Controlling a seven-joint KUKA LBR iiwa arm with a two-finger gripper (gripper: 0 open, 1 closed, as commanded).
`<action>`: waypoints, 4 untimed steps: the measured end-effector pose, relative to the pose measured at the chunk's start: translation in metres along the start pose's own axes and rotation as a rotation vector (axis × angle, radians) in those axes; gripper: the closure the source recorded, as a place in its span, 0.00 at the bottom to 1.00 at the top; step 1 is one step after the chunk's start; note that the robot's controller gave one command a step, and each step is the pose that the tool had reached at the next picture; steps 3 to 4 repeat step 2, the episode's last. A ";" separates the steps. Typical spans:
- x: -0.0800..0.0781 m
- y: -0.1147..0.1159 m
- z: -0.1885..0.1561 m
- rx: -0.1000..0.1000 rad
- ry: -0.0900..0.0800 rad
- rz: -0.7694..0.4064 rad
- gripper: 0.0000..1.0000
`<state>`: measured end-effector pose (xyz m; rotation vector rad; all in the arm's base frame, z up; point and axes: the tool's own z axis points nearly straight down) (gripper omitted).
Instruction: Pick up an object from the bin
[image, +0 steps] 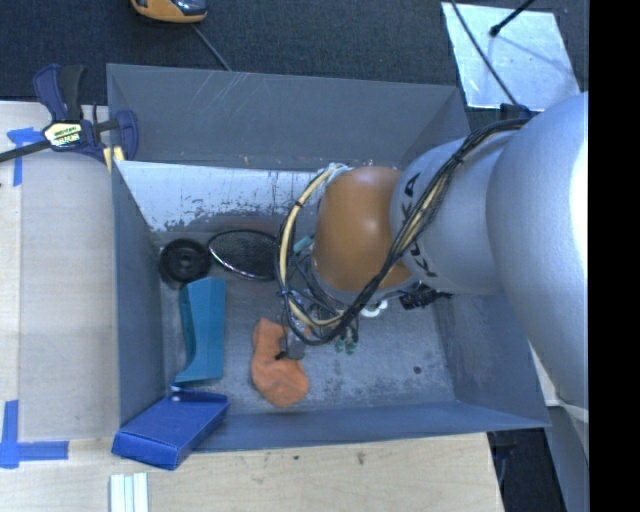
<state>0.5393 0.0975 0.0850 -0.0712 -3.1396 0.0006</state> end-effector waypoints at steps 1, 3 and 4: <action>0.000 -0.014 -0.004 0.001 0.001 0.004 1.00; 0.010 -0.001 -0.199 -0.003 -0.011 -0.016 1.00; 0.010 -0.001 -0.199 -0.003 -0.011 -0.016 1.00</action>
Offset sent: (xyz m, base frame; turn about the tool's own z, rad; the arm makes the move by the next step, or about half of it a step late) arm -0.0109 -0.0008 0.1946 -0.0136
